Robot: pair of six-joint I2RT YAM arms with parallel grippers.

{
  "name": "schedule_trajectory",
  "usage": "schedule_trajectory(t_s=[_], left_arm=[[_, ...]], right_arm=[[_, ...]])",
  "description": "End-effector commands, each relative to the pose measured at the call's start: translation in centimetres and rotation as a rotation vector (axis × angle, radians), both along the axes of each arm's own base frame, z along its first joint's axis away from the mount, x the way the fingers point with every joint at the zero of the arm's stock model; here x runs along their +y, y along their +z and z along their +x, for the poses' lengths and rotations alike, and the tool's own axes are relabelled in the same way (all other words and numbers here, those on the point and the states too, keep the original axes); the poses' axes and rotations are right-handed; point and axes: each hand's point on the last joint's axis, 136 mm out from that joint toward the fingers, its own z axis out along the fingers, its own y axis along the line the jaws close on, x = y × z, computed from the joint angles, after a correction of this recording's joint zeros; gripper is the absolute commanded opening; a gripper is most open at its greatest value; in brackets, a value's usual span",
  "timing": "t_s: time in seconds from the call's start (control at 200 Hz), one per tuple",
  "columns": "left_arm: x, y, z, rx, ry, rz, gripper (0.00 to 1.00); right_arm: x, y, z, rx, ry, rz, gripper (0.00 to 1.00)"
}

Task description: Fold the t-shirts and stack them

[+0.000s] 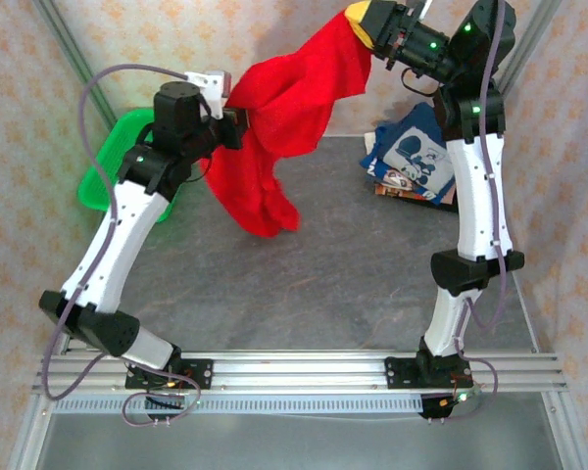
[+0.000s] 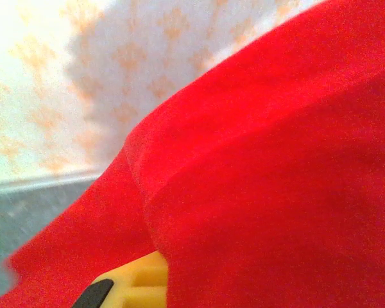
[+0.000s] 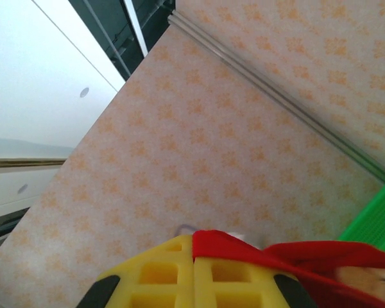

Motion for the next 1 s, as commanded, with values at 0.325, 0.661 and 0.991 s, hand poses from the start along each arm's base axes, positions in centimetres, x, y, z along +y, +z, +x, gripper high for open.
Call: schedule_trajectory(t_s=[0.325, 0.661, 0.991], left_arm=[[-0.2, -8.5, -2.4, 0.171, -0.030, 0.021, 0.37], [0.6, -21.1, -6.6, 0.514, 0.132, -0.255, 0.66], [3.1, -27.9, -12.1, 0.820, 0.305, -0.230, 0.69]], right_arm=[[-10.6, -16.0, 3.4, 0.346, -0.533, -0.445, 0.00], [-14.4, -39.0, -2.0, 0.823, -0.622, -0.626, 0.00], [-14.9, -43.3, -3.5, 0.889, -0.603, -0.702, 0.00]])
